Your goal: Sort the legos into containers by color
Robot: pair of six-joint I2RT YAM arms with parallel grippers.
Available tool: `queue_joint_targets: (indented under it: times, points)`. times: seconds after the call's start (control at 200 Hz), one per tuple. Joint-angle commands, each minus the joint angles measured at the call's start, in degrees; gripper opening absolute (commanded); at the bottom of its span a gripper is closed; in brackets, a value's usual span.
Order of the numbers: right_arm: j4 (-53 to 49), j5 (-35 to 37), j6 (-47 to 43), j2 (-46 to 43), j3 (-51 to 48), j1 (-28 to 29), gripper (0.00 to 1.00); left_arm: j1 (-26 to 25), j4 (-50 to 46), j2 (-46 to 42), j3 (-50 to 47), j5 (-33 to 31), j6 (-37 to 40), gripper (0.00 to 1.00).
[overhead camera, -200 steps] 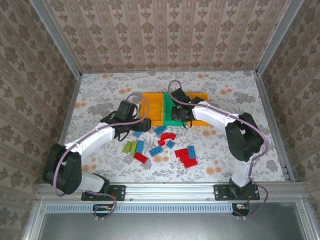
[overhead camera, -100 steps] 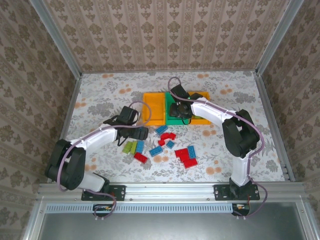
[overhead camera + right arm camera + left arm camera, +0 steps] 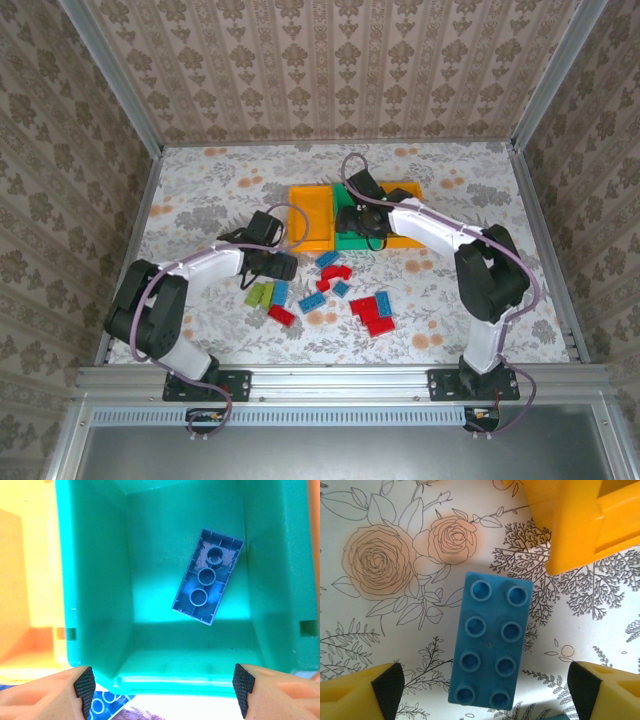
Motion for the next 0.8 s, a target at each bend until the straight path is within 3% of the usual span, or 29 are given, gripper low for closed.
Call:
queue_joint_targets:
  times: [0.0,0.2,0.665,0.795]
  points:
    - [1.4,-0.37,1.28,-4.27,-1.65,-0.22,0.77,0.44,0.41,0.87,1.39,0.49,1.04,0.85]
    - [2.11,0.43,2.08,-7.45,-4.28,-0.28,0.77,0.7,1.21,2.12,1.79,1.1,0.86,0.76]
    - [1.25,2.61,2.26,-11.43,-8.24,-0.92,0.78,0.97,1.96,1.55,1.88,1.77,0.03,0.37]
    - [1.06,3.16,2.39,-13.21,-9.99,-1.6,0.78,0.97,1.04,0.24,1.73,0.71,-0.31,0.33]
